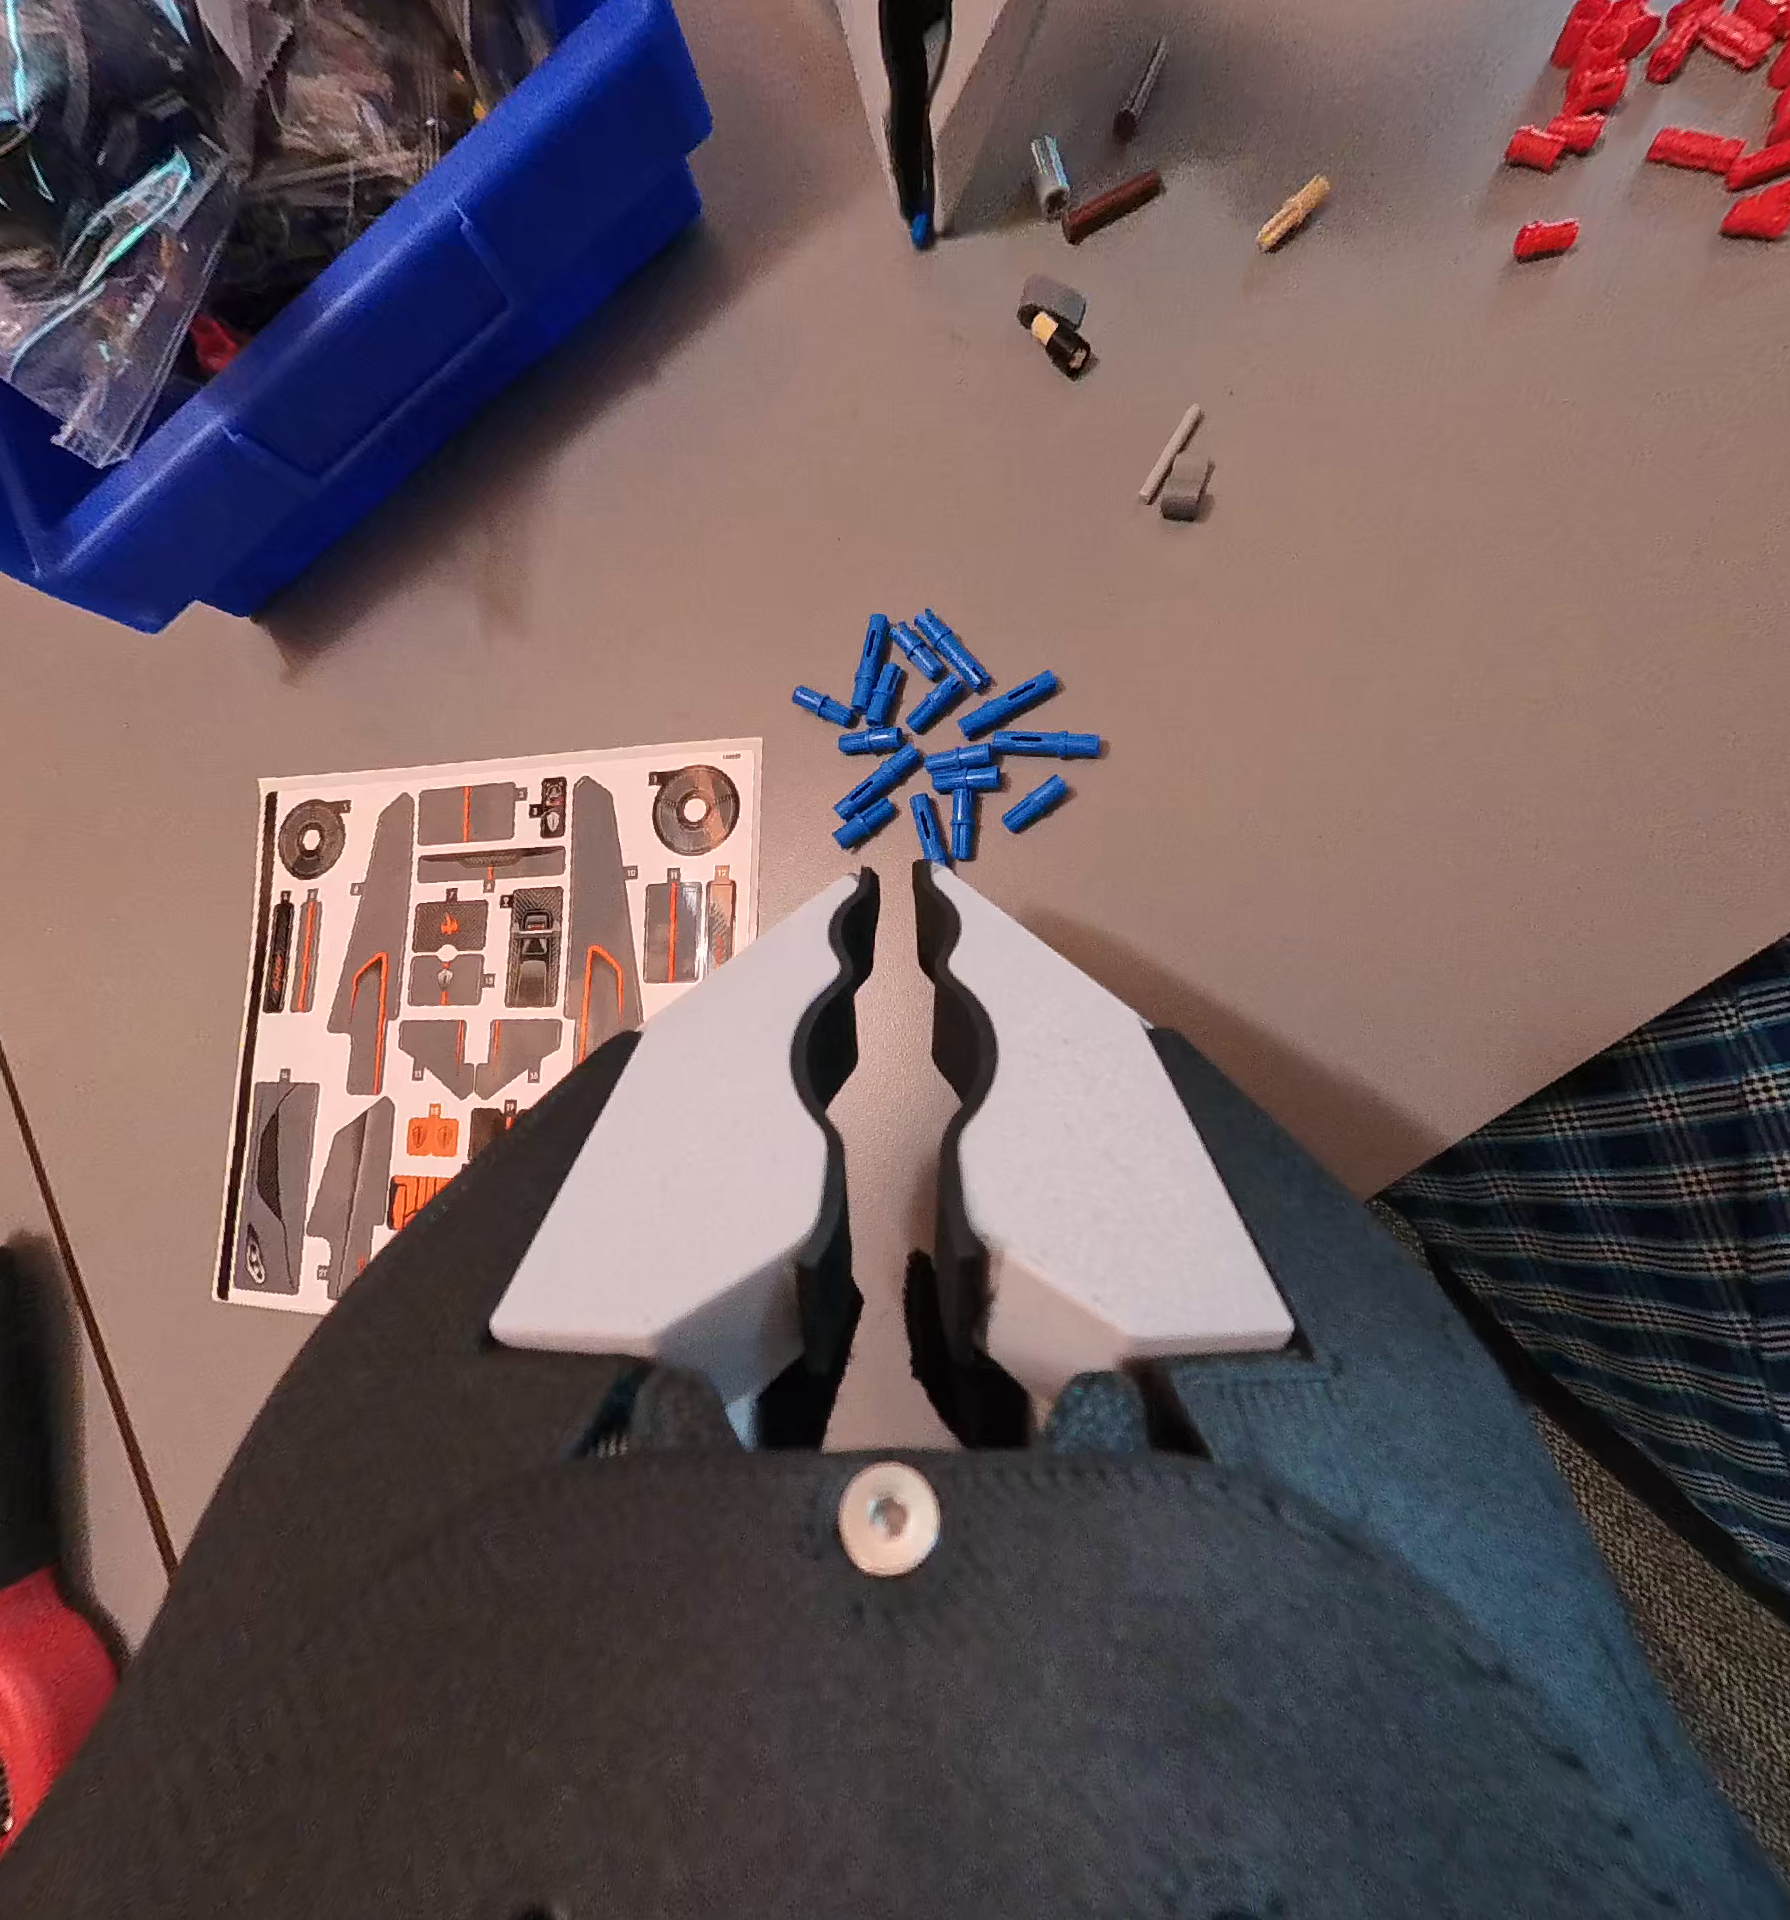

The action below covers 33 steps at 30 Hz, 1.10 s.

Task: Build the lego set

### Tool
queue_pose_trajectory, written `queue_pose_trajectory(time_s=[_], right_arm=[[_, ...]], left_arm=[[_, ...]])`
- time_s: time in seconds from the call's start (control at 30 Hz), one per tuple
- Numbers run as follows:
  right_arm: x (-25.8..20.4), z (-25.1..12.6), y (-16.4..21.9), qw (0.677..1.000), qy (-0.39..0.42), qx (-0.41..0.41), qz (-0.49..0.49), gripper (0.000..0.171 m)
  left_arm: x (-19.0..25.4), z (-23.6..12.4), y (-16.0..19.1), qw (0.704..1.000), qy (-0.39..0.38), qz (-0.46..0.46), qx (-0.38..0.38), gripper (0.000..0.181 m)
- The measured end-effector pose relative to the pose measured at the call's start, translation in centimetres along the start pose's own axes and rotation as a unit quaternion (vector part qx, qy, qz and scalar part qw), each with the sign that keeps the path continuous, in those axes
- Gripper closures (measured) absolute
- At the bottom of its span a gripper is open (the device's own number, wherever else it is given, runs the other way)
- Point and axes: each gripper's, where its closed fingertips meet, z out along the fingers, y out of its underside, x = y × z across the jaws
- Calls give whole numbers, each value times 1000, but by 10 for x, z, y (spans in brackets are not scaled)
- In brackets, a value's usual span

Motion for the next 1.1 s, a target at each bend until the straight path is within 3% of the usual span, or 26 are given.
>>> queue_pose_trajectory(time_s=[0.33, 0.5, 0.67, 0.83, 0.97, 1.1], right_arm=[[-50, 19, -72, 995, -79, 41, -39, 168], [-66, 33, -91, 994, -94, 31, -52, 148], [-56, 21, -91, 995, -75, 44, -49, 166], [-50, -5, -71, 998, -58, 29, -22, 169], [-61, -37, -8, 996, -59, -45, 40, 151], [-70, -60, 58, 991, -34, -85, 103, 152]], left_arm=[[0, -2, -2, 1000, -1, 1, 1, 176], [0, -4, -2, 1000, 0, 1, 1, 176], [0, -3, -3, 1000, 2, 0, 4, 176], [1, -4, -2, 1000, 2, 1, 4, 176], [-1, -4, -2, 1000, 2, -3, 6, 176], [2, 0, -3, 1000, 8, 0, 5, 176]])
